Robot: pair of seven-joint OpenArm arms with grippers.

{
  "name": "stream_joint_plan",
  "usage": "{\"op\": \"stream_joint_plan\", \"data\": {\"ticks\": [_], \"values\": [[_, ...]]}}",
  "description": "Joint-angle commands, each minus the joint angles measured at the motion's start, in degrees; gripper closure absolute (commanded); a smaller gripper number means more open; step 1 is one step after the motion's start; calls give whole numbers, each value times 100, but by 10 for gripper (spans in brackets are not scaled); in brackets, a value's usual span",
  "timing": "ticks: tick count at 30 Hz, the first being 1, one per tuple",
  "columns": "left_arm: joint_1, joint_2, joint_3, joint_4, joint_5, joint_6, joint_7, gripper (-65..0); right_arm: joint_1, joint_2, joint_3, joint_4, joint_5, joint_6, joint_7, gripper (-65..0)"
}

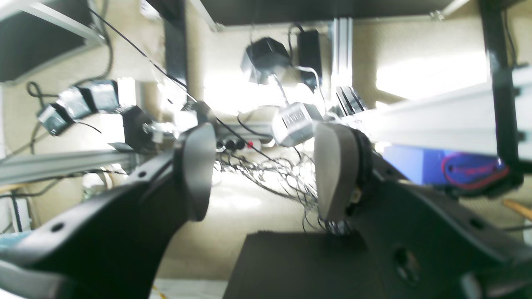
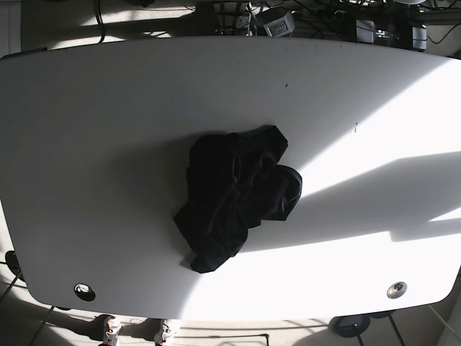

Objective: Fold the T-shirt properly

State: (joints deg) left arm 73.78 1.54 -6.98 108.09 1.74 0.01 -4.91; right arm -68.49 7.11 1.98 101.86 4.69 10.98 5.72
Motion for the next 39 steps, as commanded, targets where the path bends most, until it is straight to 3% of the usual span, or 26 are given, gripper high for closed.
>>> {"op": "stream_joint_plan", "data": {"ticks": [1, 5, 13, 16, 18, 20, 25, 28, 31, 35, 39], "values": [[122, 9, -9, 272, 6, 3, -112, -339, -162, 31, 246, 464, 28, -65, 83, -116], [122, 26, -159, 685, 6, 3, -147, -340, 110, 67, 316, 956, 28, -39, 92, -116], [-903, 123, -150, 685, 6, 3, -138, -347, 1833, 67, 273, 1000, 28, -21, 101, -122], [-1088, 263, -159, 676, 6, 3, -129, -428, 2308, 67, 273, 992, 28, -13, 92, -125], [-1123, 255, -159, 676, 6, 3, -129, -489, 2713, 67, 273, 983, 28, 216, 83, -185], [-1140, 263, -150, 676, 6, 3, -129, -481, 3073, 49, 273, 965, 28, 471, 75, -296], [-1299, 246, -159, 676, 42, 3, -120, -478, 4119, 31, 88, 965, 37, 629, -875, -504], [-1299, 246, -159, 668, 50, 3, -120, -478, 4761, 23, -185, 956, 37, 823, -1552, -530], [-1299, 263, -159, 668, 50, 3, -120, -478, 5473, 14, -659, 701, 37, 823, -2106, -533], [-1299, 263, -159, 668, 50, 3, -120, -478, 6185, -83, -1134, -19, 37, 814, -2211, -533], [-1299, 255, -159, 668, 50, 3, -120, -478, 6590, -259, -1152, -714, -16, 814, -2211, -533]]}}
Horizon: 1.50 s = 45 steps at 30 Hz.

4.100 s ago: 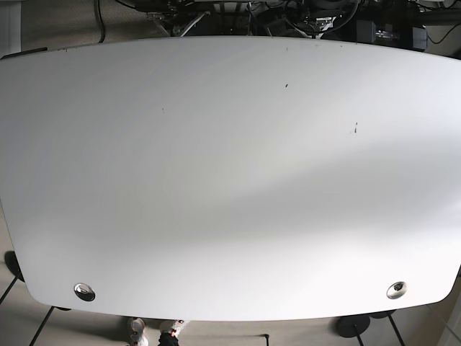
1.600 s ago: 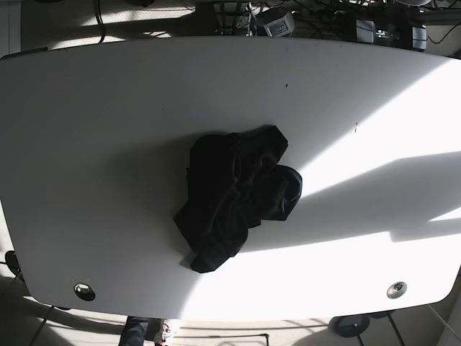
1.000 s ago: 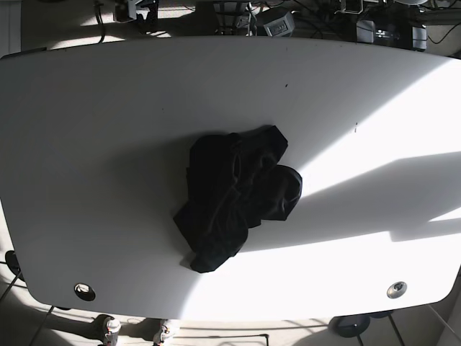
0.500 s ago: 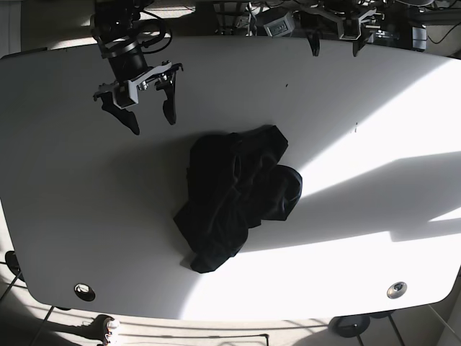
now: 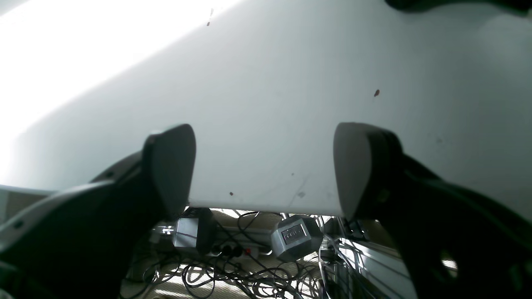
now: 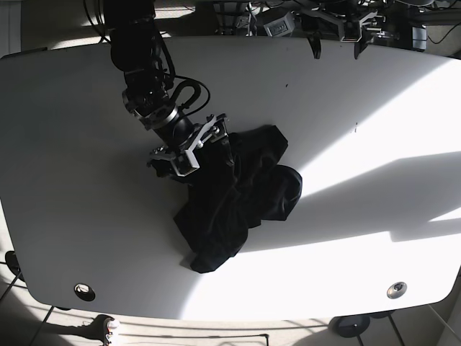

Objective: Fold the T-shirt properly

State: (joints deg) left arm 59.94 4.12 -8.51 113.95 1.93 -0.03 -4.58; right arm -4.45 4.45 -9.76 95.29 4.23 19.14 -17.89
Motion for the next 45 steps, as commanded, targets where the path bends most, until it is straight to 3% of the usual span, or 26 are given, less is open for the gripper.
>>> {"op": "stream_joint_plan", "data": {"ticks": [1, 4, 12, 18, 23, 25, 27, 30, 40, 43, 44, 45], "values": [[85, -3, -6, 82, 31, 8, -153, -478, 300, 8, 22, -249, 39, -1, 149, -533], [85, -12, -6, 82, 31, 8, -153, -478, 414, 34, 22, -425, 74, -1, 149, -531], [76, -12, -6, 82, 31, 8, -153, -478, -245, 43, 31, 665, 21, -28, 141, -531], [-73, -21, -6, 82, 40, 8, -153, -478, 1, -1, 550, 23, 74, -37, 149, -531], [-82, -21, -6, 82, 40, 8, -153, -478, 194, -36, 514, -241, 74, -37, 158, -531], [-82, -21, -6, 82, 40, 8, -153, -478, 194, -273, 514, -241, 21, -10, 149, -531], [-82, -21, -6, 82, 40, 8, -153, -478, 194, -335, 506, -249, 30, -10, 149, -531], [-82, -21, -6, 82, 40, 8, -153, -478, 212, -344, 251, -434, 47, -37, 149, -531], [-82, -21, -15, 73, 40, 8, -153, -478, 599, -493, 251, -935, 74, -37, 176, -528], [-82, -21, -15, 73, 40, 8, -153, -478, 774, -493, 251, -1137, 74, -37, 176, -387], [-82, -21, -15, 73, 40, 8, -153, -478, 845, -493, 251, -1234, 74, -37, 176, -315], [-82, -21, -15, 73, 40, 8, -153, -478, 915, -493, 251, -1383, 74, -37, 176, -195]]}}
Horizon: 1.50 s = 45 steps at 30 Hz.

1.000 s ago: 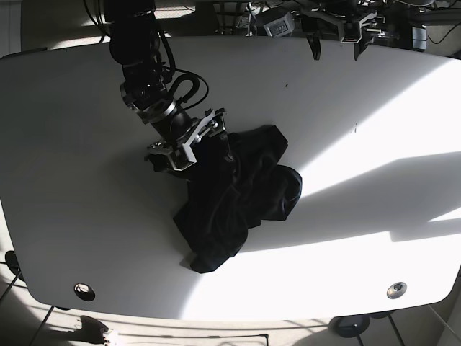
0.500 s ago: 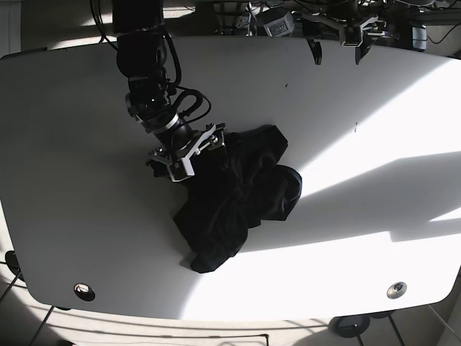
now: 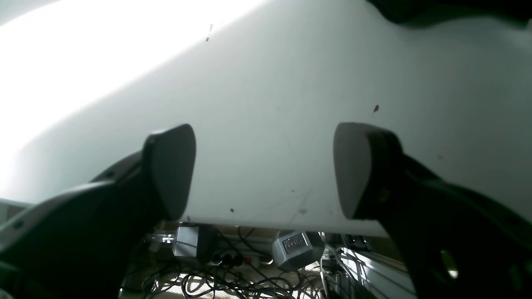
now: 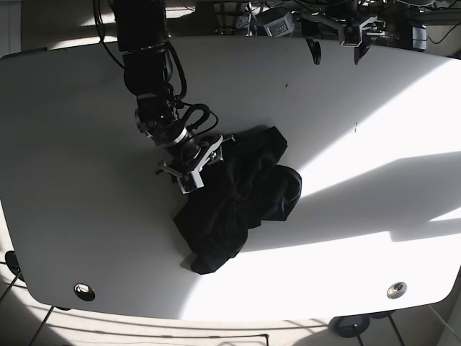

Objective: Fold the T-shirt properly

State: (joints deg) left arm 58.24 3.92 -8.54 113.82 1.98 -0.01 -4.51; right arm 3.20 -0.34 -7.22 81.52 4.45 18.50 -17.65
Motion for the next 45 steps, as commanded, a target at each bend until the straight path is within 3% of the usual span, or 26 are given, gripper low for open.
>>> {"op": "stream_joint_plan", "data": {"ticks": [1, 2, 3, 4, 8, 13, 16, 19, 25, 32, 35, 40, 45], "values": [[88, -1, -12, 86, 35, 5, -160, -478, 185, -14, -12, -130, 52, 27, 152, -113], [88, -1, -12, 86, 35, 5, -160, -478, 247, -14, -12, -226, 52, 27, 152, -32], [88, -1, -12, 86, 35, 5, -160, -478, 264, -14, -3, -235, 52, 27, 152, -14], [88, -1, -12, 86, 35, 5, -160, -478, 247, -14, -3, -147, 52, 27, 152, -36], [88, -1, -12, 86, 26, 5, -160, -478, -245, -6, -3, 961, 17, 27, 64, -22], [88, -1, 32, 113, -9, -3, -195, -478, -430, 38, -3, 2886, -1, 62, -1061, -22], [88, -10, 339, 121, 26, -3, -195, -478, 115, 408, -20, 3510, 43, 62, -1387, -22], [88, -265, 568, 113, 26, -12, -195, -478, 695, 636, -3, 3501, 43, 123, -1395, -22], [53, -907, 1183, 121, 18, -3, -221, -478, 1979, 882, 111, 3484, 43, 581, -1439, -22], [-325, -915, 1350, 113, 35, -3, -722, -481, 3623, 873, 103, 3475, 61, 616, -2011, -22], [-562, -915, 1385, 104, 35, -3, -722, -481, 4141, 733, 129, 3475, 61, 616, -2099, -22], [-1019, -907, 1359, 104, 35, -3, -713, -483, 4783, 733, 129, 3475, 52, 616, -2354, -22], [-1696, -907, 1254, 121, 18, -3, -371, -485, 4572, 759, 419, 3519, 52, 625, -2424, -22]]}}
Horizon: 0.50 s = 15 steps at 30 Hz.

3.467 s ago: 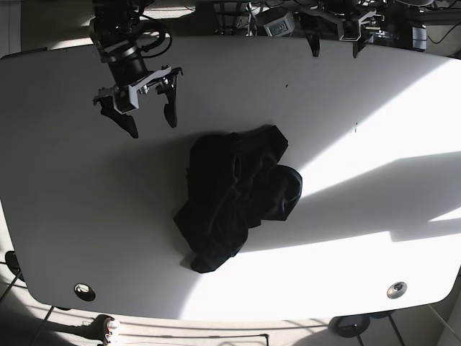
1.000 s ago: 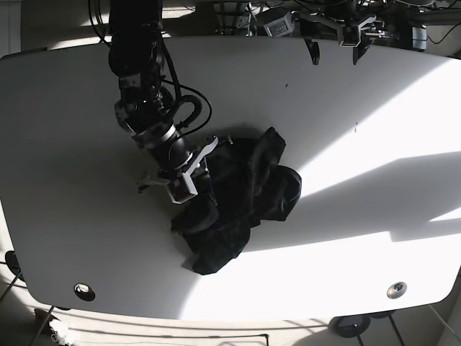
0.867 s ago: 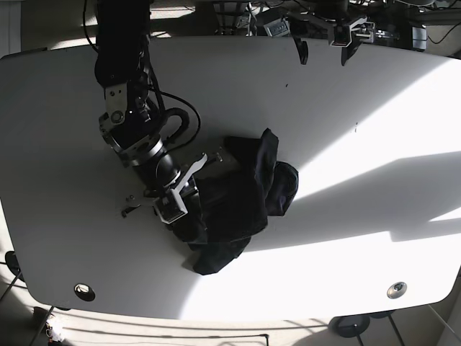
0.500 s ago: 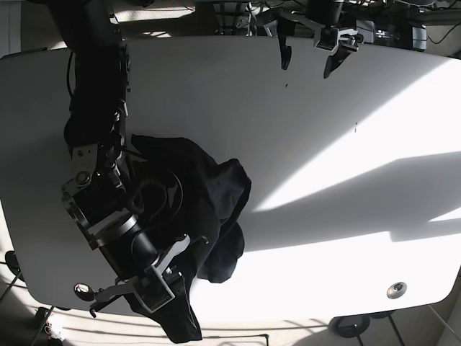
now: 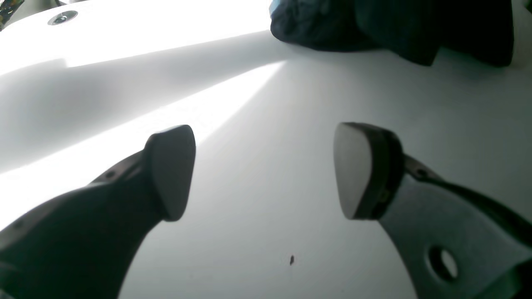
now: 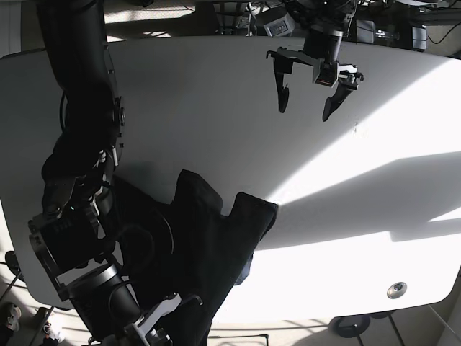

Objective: Fold the T-shirt properly

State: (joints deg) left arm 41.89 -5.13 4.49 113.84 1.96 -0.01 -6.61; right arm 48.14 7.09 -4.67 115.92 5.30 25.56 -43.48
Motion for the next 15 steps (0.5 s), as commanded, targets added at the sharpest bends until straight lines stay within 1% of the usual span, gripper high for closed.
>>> {"op": "stream_joint_plan", "data": {"ticks": [1, 3, 4, 5, 8, 10, 13, 15], "values": [[-167, 7, -84, 119, 29, -3, -161, -485, -27, 7, 260, 87, -33, -73, 159, -22], [-448, -19, -93, 102, 37, -3, -152, -485, -185, 16, 322, 87, -42, 86, 159, -22], [-606, -19, -93, 93, 46, -3, -152, -485, -256, 16, 330, 87, -42, 130, 159, -22], [-791, -28, -93, 93, 46, -3, -99, -485, -352, 25, 330, 87, -42, 130, 159, -22], [-1099, -160, -76, 93, -15, -3, 358, -485, -476, 25, 330, 87, -51, 130, 159, -22], [-1433, -160, -40, 93, -15, -3, 586, -485, -572, -2, 313, 87, -60, 130, 159, -22], [-1732, -142, -32, 75, -33, -3, 745, -485, -590, -10, 304, 87, -51, 130, 159, -22], [-1943, -142, 21, -30, -306, -3, 780, -485, -590, -10, 304, 87, -42, 130, 159, -22]]}}
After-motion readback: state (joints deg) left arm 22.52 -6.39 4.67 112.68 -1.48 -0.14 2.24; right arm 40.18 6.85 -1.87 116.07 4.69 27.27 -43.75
